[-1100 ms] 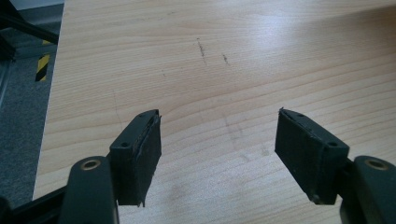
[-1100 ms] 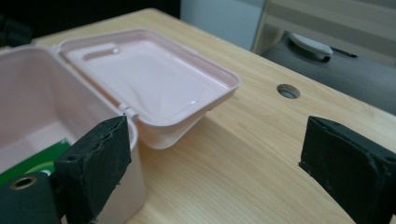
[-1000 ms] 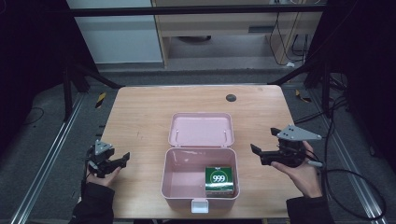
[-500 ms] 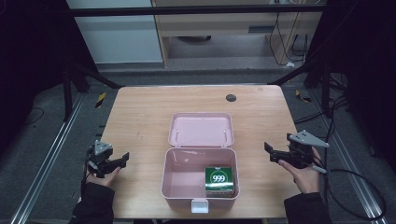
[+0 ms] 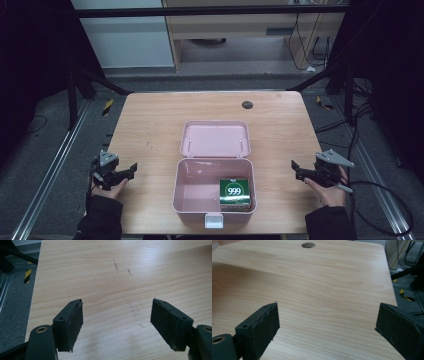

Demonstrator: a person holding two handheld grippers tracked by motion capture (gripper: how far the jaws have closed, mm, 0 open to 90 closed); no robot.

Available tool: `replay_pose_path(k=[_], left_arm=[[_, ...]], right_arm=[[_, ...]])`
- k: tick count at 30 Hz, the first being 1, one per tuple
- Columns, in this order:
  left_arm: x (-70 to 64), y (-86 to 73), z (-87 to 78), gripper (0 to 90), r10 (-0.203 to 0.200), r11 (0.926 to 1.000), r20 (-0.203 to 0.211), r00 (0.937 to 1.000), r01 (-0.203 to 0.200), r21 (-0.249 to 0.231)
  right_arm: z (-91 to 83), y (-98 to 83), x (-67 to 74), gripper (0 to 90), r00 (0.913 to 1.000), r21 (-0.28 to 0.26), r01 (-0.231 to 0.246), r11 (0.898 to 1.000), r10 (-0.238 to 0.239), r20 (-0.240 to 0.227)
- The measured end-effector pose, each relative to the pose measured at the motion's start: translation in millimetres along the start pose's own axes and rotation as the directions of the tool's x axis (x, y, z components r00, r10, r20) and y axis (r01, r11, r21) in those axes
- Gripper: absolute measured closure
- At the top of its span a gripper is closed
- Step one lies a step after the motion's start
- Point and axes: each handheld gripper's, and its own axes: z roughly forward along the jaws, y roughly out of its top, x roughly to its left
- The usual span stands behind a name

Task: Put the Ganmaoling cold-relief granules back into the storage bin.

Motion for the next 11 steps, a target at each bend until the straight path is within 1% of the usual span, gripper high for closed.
replay_pose_path(k=[1, 2, 3, 5, 6, 7, 9, 11], left_arm=[[2.4, -0.8, 1.4, 24.2, 0.002, 1.0000, -0.005, 1.0000, -0.002, 0.006], [2.4, -0.8, 1.4, 23.8, 0.002, 1.0000, -0.005, 1.0000, -0.002, 0.006], [4.4, -1.3, 2.2, 23.5, 0.000, 1.0000, -0.005, 1.0000, 0.000, 0.007], [5.5, -1.3, 2.2, 23.2, 0.004, 0.9999, -0.008, 1.0000, -0.004, 0.012], [6.4, -1.5, 2.7, 23.0, 0.004, 0.9999, -0.010, 0.9999, -0.004, 0.009], [6.6, -1.5, 2.9, 22.9, 0.005, 0.9999, -0.011, 0.9999, -0.005, 0.009], [6.5, -1.8, 3.6, 22.5, 0.006, 0.9999, -0.013, 0.9999, -0.006, 0.009], [6.4, -2.0, 4.0, 22.2, 0.006, 0.9999, -0.013, 0.9999, -0.005, 0.009]], right_arm=[[0.7, -1.6, -1.4, 4.4, 0.9999, 0.004, 0.000, 1.000, 0.000, 0.015], [0.7, -1.6, -1.4, 4.4, 0.9999, 0.004, 0.000, 1.000, 0.000, 0.015], [2.3, -5.0, -4.6, 4.4, 0.9992, 0.011, 0.004, 1.000, -0.004, 0.039], [3.2, -7.6, -7.3, 5.0, 0.9981, 0.017, 0.009, 1.000, -0.010, 0.060], [3.9, -9.1, -8.8, 4.8, 0.9975, 0.029, 0.000, 1.000, -0.002, 0.070], [4.6, -10.4, -10.2, 5.1, 0.9967, 0.029, 0.000, 1.000, -0.002, 0.081], [5.7, -12.1, -11.6, 4.9, 0.9968, 0.044, -0.007, 0.999, 0.003, 0.080], [6.8, -13.2, -12.3, 5.0, 0.9961, 0.053, 0.004, 0.999, -0.008, 0.088]])
